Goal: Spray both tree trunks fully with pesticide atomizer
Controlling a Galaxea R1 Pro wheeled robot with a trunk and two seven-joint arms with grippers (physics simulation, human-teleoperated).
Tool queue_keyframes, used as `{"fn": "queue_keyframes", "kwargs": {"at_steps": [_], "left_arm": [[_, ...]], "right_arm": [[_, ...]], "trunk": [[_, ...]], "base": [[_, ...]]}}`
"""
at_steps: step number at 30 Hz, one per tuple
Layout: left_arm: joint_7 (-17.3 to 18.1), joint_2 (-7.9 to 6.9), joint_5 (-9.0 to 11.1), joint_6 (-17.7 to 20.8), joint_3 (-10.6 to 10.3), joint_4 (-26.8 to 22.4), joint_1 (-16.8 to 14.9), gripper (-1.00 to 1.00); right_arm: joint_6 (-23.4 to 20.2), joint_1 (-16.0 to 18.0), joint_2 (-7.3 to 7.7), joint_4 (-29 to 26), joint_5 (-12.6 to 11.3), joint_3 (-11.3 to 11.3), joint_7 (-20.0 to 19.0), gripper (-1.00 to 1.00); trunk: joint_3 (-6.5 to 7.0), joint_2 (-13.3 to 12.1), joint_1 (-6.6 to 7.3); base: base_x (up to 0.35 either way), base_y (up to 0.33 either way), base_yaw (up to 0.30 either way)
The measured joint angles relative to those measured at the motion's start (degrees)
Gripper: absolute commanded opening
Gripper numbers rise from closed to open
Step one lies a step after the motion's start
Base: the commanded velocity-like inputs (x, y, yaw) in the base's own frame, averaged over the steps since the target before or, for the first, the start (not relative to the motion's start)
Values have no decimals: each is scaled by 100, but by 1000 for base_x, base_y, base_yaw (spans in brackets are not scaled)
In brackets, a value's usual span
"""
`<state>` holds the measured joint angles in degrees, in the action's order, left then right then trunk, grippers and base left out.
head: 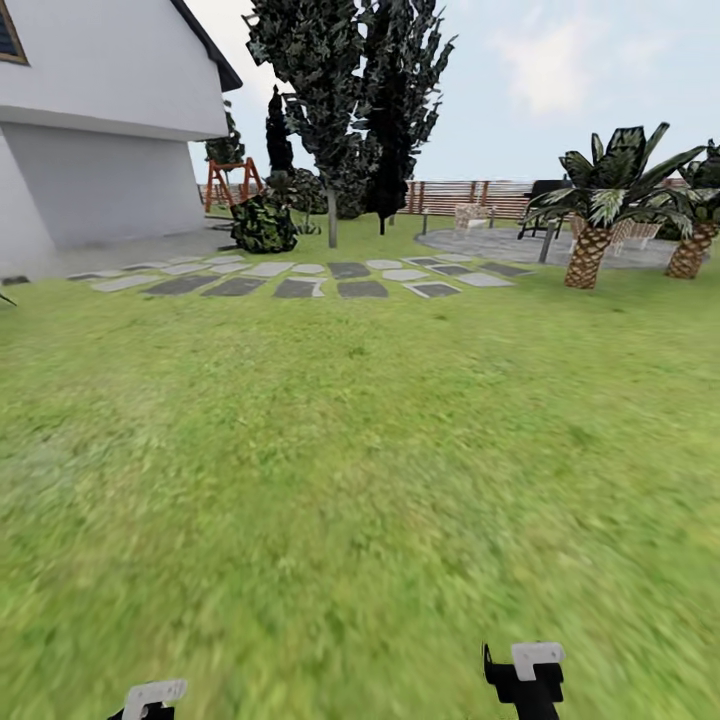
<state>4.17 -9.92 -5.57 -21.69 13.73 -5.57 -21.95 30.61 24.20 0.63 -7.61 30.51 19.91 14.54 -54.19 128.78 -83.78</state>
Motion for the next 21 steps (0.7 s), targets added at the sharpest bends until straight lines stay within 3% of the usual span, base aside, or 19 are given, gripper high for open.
{"fn": "queue_keyframes", "kwargs": {"at_steps": [21], "left_arm": [[1,0,0,0,0,0,0,-100]], "right_arm": [[0,0,0,-6,0,0,0,100]], "trunk": [[0,0,0]], "base": [[0,0,-300]]}}
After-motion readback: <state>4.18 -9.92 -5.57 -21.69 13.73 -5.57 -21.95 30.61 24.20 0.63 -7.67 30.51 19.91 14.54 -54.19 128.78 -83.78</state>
